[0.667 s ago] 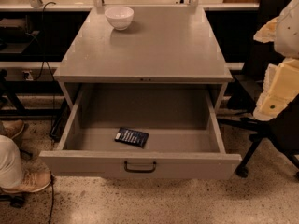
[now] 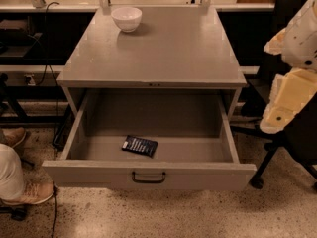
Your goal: Pick rxbar blueberry from top drawer and place on counter
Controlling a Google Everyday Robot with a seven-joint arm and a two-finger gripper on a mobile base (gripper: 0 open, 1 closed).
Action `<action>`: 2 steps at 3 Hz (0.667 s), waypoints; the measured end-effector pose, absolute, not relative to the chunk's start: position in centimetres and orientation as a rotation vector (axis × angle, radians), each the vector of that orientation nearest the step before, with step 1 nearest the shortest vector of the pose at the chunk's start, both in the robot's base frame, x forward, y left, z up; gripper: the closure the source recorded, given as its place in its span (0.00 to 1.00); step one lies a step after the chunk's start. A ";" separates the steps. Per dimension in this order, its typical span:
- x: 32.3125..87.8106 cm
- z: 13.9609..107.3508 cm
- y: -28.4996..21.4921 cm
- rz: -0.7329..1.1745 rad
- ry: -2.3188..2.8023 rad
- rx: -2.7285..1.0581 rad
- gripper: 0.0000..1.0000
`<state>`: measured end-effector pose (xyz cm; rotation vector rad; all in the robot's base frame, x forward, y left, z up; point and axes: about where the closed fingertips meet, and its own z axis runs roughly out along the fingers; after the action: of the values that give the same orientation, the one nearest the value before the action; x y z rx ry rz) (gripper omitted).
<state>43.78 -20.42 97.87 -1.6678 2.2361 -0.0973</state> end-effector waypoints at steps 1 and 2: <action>43.4 94.0 -17.8 0.037 2.308 -1.593 0.00; 43.1 86.5 -14.8 0.220 2.392 -1.498 0.00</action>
Offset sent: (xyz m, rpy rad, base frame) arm -0.0095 0.0939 -0.2176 0.3060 0.3241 -0.2030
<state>43.09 -14.78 86.47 -1.4983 2.3916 0.2204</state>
